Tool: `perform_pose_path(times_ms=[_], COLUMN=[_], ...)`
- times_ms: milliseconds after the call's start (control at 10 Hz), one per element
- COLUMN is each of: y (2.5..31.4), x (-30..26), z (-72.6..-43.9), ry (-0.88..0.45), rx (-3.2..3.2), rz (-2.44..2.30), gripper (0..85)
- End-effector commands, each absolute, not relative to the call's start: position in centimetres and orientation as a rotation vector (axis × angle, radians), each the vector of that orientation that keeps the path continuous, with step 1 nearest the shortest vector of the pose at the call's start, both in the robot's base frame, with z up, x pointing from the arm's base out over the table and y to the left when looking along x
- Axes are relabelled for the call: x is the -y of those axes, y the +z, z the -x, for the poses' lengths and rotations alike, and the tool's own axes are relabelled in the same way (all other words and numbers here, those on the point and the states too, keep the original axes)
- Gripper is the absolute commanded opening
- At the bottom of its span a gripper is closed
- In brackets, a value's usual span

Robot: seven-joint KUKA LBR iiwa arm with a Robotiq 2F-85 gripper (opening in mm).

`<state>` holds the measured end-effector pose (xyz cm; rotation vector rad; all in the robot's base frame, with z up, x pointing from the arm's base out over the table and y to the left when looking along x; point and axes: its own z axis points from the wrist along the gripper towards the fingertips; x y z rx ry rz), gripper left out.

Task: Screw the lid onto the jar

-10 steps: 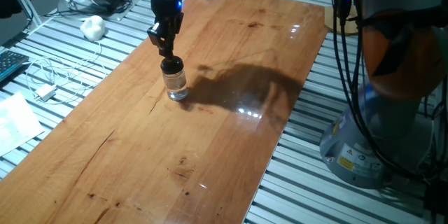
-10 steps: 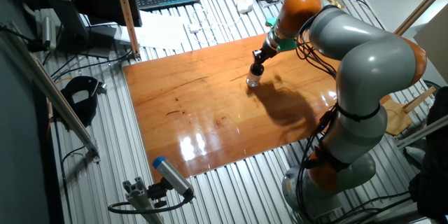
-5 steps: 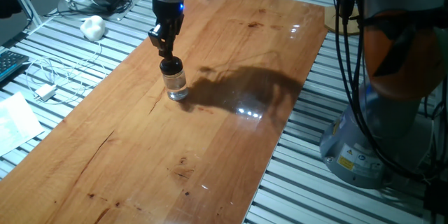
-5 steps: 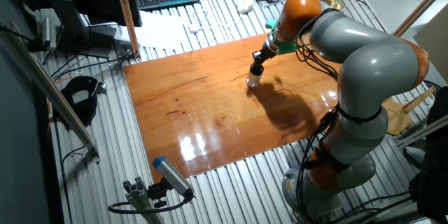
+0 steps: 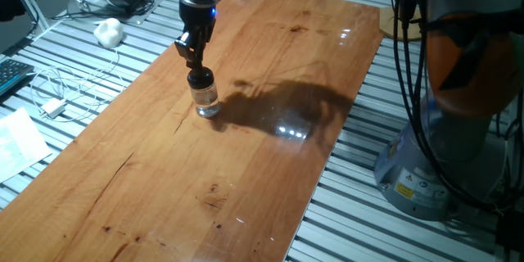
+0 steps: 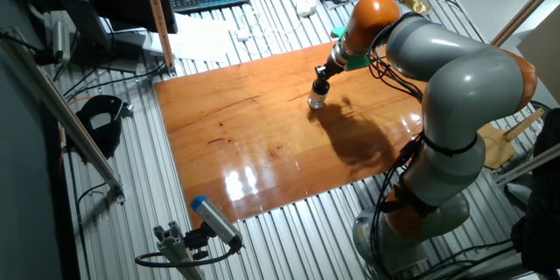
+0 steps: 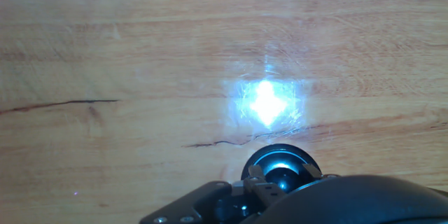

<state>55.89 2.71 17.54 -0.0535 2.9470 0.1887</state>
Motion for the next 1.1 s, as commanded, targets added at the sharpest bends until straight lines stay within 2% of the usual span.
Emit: perform_pose_path(times_ms=[0, 900, 1000], y=[17.51, 17.24, 17.23], x=[-2.74, -2.64, -2.68], z=[-55.89, -55.82, -55.81], ry=[0.184, 0.135, 0.129], rx=[-2.946, -2.957, -2.957], rz=[0.051, 0.014, 0.003], gripper=[0.0, 0.0, 17.0])
